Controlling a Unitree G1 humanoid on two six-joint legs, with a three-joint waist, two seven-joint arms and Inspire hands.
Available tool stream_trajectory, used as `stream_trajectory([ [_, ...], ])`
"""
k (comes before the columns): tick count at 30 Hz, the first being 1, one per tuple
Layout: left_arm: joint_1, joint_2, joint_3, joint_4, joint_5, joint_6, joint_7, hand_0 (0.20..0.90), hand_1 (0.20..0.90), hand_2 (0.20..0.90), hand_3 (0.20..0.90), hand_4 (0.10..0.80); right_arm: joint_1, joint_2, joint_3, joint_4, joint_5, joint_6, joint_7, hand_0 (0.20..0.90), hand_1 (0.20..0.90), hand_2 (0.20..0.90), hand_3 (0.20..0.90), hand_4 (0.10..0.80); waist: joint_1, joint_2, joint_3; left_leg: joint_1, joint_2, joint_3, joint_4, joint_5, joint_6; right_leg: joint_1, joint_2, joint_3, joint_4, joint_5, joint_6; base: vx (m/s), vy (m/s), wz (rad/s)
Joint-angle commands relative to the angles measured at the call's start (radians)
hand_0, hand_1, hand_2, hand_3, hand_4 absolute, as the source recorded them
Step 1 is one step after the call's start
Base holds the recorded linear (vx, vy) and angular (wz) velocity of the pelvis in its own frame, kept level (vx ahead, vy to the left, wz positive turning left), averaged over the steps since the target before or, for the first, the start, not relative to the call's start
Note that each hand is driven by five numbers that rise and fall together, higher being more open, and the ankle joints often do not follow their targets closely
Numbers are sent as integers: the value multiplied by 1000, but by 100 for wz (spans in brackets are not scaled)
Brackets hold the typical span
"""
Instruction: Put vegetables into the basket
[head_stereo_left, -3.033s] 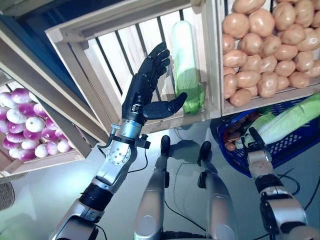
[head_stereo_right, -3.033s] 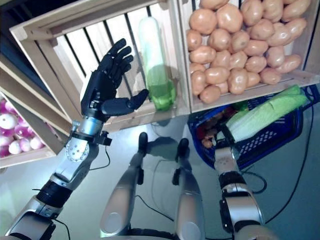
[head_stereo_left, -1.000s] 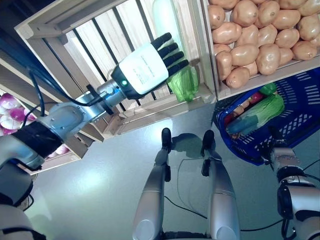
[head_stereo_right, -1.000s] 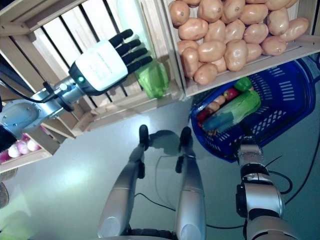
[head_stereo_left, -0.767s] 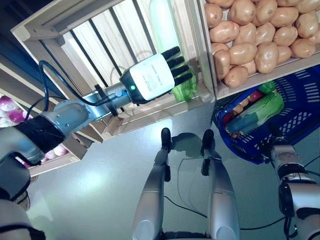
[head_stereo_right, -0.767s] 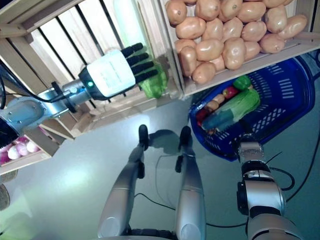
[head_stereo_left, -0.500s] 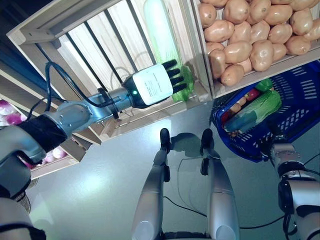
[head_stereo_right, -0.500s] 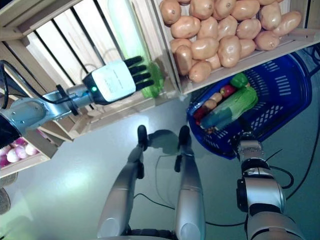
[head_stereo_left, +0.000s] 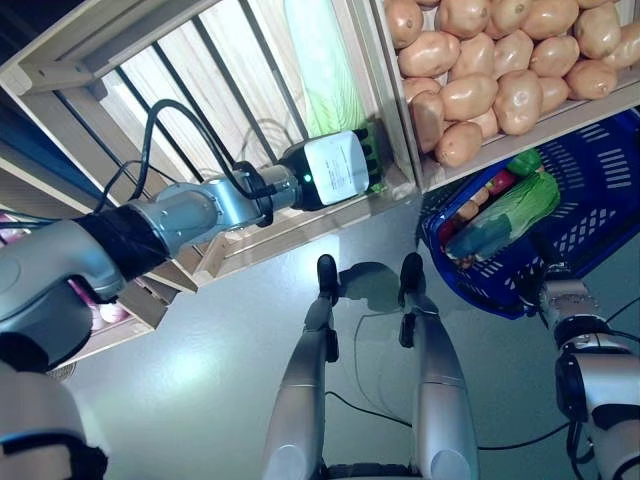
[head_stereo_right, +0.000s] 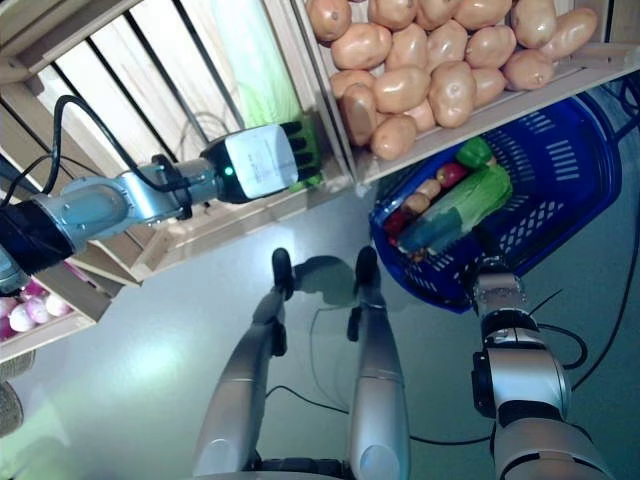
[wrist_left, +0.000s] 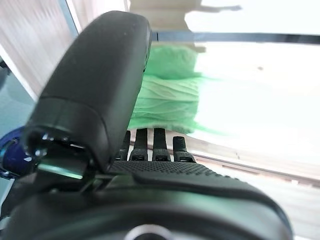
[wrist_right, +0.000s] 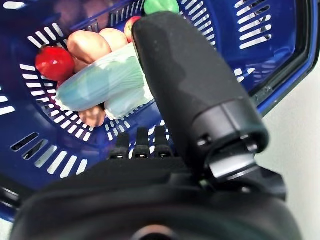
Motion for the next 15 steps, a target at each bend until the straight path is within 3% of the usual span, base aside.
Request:
stream_trajectory([
  [1, -107, -11, 95, 25, 41, 68, 92, 900, 900, 900, 900, 800, 59, -66, 16, 15, -53, -25, 18, 900, 900, 900, 900, 800, -31, -6, -4, -44, 8, 42, 128, -88, -40, 89, 41, -19, -153, 110, 29, 0, 0, 0],
  [15, -26, -78, 187, 279, 120, 134, 382, 900, 900, 900, 900, 800, 67, -37, 40, -4, -69, -32, 16, 900, 900, 900, 900, 800, -42, -27, -4, -49, 19, 49, 158, -104, -47, 87, 48, -14, -133, 91, 20, 10, 1, -4],
])
